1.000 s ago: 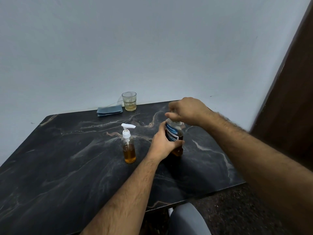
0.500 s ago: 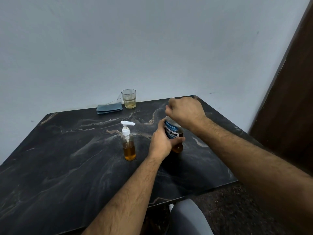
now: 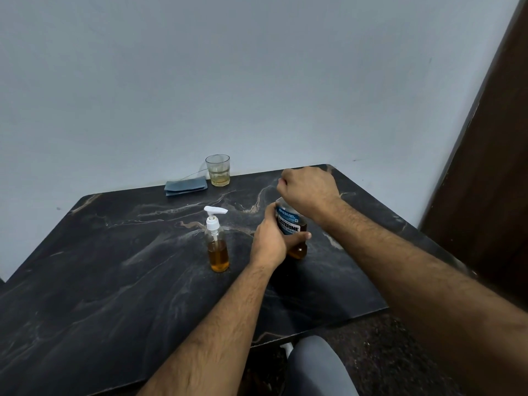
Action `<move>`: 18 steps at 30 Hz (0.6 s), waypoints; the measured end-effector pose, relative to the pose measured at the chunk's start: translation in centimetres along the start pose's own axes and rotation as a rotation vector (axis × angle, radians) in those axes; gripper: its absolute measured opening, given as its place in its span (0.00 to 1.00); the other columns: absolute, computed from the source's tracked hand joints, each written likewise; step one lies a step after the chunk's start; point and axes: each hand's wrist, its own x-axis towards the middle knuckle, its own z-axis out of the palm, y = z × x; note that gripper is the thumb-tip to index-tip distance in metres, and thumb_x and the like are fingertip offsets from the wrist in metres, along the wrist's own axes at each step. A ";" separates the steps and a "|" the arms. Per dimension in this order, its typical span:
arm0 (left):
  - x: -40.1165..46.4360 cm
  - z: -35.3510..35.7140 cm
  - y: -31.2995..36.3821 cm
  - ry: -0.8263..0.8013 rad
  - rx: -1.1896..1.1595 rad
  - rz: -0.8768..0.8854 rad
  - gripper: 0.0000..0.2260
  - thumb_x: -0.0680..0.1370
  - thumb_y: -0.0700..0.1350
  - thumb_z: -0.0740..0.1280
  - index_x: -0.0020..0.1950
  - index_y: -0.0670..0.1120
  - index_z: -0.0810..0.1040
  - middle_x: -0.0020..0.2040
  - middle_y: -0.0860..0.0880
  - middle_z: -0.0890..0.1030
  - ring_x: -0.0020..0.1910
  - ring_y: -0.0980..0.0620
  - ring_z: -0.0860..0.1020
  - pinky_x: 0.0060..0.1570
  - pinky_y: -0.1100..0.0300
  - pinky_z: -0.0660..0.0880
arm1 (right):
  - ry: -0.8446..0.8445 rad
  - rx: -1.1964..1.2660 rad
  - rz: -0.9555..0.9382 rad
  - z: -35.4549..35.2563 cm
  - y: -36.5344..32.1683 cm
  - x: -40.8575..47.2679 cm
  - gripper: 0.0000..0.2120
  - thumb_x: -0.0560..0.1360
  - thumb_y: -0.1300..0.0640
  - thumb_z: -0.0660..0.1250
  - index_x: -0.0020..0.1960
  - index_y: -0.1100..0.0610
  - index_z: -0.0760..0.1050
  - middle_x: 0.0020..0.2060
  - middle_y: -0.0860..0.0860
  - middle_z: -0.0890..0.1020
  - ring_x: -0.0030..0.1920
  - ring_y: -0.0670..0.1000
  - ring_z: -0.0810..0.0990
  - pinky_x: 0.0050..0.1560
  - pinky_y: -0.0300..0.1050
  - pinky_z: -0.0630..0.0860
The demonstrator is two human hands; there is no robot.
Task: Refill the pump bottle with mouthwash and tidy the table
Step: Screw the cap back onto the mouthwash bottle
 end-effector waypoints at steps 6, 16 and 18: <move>-0.6 -0.2 0.1 -0.032 -0.009 -0.007 0.46 0.63 0.54 0.82 0.74 0.55 0.60 0.70 0.51 0.74 0.71 0.48 0.70 0.71 0.43 0.66 | -0.001 0.027 -0.008 -0.3 0.4 -0.9 0.20 0.79 0.38 0.55 0.47 0.52 0.76 0.40 0.49 0.81 0.44 0.52 0.80 0.41 0.47 0.71; -1.9 -1.8 -1.9 -0.074 -0.014 -0.005 0.42 0.73 0.43 0.75 0.80 0.54 0.53 0.74 0.51 0.70 0.73 0.53 0.68 0.73 0.47 0.64 | 0.022 0.405 0.148 0.6 2.1 -3.6 0.29 0.72 0.32 0.64 0.63 0.53 0.73 0.49 0.49 0.83 0.50 0.50 0.81 0.48 0.52 0.80; -2.3 -2.1 -2.2 -0.063 -0.002 0.009 0.38 0.75 0.44 0.73 0.80 0.53 0.55 0.74 0.51 0.71 0.72 0.54 0.69 0.72 0.49 0.66 | 0.049 0.605 0.265 1.4 2.6 -4.4 0.30 0.72 0.31 0.64 0.63 0.53 0.74 0.48 0.49 0.82 0.48 0.49 0.81 0.47 0.52 0.80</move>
